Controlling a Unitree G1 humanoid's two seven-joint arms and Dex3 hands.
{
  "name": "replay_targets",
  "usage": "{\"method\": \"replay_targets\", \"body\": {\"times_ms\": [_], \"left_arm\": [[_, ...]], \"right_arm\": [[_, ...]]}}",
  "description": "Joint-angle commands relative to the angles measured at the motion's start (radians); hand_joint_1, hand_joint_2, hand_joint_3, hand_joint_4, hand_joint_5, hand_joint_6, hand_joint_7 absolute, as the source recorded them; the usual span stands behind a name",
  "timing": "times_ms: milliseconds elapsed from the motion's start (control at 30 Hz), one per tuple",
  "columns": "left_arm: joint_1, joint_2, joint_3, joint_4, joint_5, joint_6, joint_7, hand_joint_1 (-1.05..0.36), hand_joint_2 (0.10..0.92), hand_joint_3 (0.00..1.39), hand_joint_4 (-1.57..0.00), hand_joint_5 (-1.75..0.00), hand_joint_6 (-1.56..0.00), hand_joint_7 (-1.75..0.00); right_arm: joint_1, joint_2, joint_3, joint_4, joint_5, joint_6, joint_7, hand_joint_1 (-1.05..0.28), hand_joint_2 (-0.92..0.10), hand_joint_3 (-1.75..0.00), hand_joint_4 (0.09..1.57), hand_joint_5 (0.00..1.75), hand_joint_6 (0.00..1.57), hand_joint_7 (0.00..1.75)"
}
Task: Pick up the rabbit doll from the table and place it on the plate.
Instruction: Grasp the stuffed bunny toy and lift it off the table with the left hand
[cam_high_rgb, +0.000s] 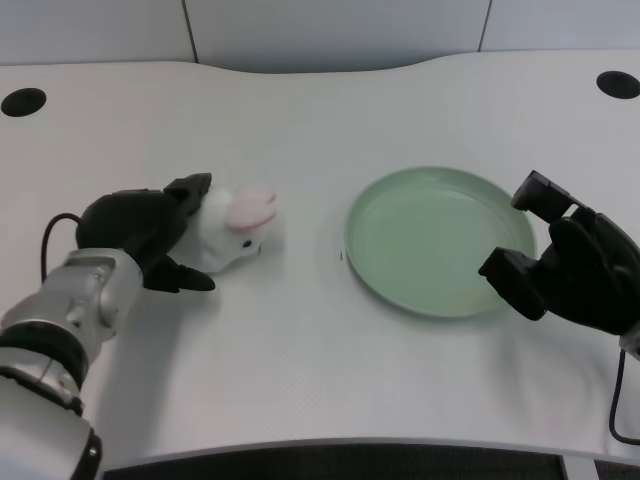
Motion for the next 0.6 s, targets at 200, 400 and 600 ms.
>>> {"method": "replay_targets", "body": {"times_ms": [200,400,600], "left_arm": [[0.017,-0.016,-0.03,0.014,-0.005,0.013,0.029,-0.21,0.876,0.0,-0.5,-1.35,-0.57,-0.94],[-0.017,-0.004,-0.039,0.013,-0.007,-0.007,0.015,-0.14,0.868,0.0,-0.52,-1.26,-0.66,-0.92],[-0.054,-0.004,-0.021,0.009,-0.027,-0.035,0.021,-0.14,0.86,0.0,-0.54,-1.29,-0.77,-0.74]], "right_arm": [[-0.007,-0.007,-0.004,-0.005,0.006,0.005,0.034,-0.62,-0.92,-0.05,1.06,1.75,0.8,1.75],[-0.004,-0.005,-0.004,-0.007,0.007,0.0,0.038,-0.62,-0.92,-0.06,1.05,1.75,0.8,1.75],[-0.005,-0.006,-0.001,-0.008,0.005,0.001,0.037,-0.62,-0.92,-0.07,1.05,1.75,0.79,1.75]]}}
